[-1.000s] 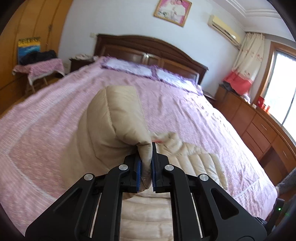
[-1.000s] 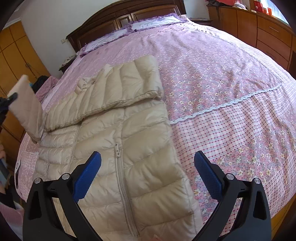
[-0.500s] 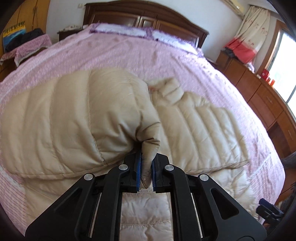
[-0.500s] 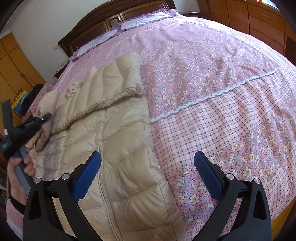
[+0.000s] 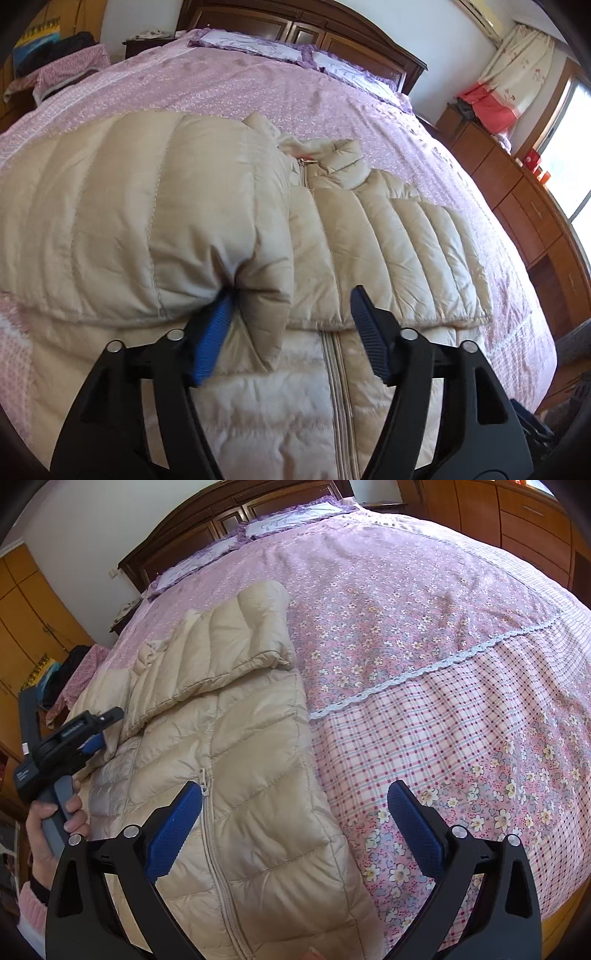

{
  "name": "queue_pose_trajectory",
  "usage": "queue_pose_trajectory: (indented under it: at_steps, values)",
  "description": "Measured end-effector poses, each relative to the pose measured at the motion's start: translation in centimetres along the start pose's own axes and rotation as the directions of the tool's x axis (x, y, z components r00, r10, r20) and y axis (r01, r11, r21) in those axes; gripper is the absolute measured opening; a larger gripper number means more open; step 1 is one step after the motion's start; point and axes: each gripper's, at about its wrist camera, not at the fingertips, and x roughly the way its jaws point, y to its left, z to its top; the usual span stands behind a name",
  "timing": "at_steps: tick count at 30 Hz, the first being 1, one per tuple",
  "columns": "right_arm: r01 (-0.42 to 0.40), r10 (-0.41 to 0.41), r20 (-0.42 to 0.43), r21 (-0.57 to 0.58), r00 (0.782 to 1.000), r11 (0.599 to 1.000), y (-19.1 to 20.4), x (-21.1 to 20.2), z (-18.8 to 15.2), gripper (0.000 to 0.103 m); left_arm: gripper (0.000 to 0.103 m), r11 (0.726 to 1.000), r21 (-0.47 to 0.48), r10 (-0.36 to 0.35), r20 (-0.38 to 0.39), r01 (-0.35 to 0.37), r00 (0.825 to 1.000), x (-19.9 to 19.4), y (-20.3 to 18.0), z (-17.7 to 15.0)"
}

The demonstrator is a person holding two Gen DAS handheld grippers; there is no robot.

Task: Fold large clothes

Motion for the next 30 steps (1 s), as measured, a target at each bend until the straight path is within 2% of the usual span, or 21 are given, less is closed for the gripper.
queue_pose_trajectory:
  at_steps: [5, 9, 14, 21, 30]
  values:
    - [0.0, 0.0, 0.004, -0.011, 1.0, 1.0, 0.3, -0.1, 0.2, 0.097, 0.076, 0.999, -0.022, 0.037, -0.017, -0.038, 0.999, -2.3, 0.2, -1.1]
    - [-0.003, 0.003, 0.002, -0.019, 1.0, 1.0, 0.8, -0.2, 0.1, 0.097, 0.077, 0.998, -0.038, 0.041, -0.028, -0.042, 0.999, -4.4, 1.0, -2.4]
    - [-0.015, 0.015, 0.004, -0.049, 1.0, 0.999, 1.7, -0.5, 0.0, 0.097, 0.077, 0.995, -0.012, 0.103, -0.041, -0.103, 0.994, -6.7, 2.4, -3.2]
    - [-0.029, 0.028, -0.005, -0.09, 1.0, 0.996, 3.7, -0.6, -0.1, 0.097, 0.077, 0.986, -0.035, 0.159, -0.068, -0.162, 0.985, -9.8, 6.6, -4.0]
    - [-0.066, 0.059, -0.041, -0.192, 0.997, 0.979, 9.3, 0.1, -0.1, 0.097, 0.077, 0.971, -0.101, 0.213, -0.056, -0.218, 0.975, -13.0, 12.1, -4.7]
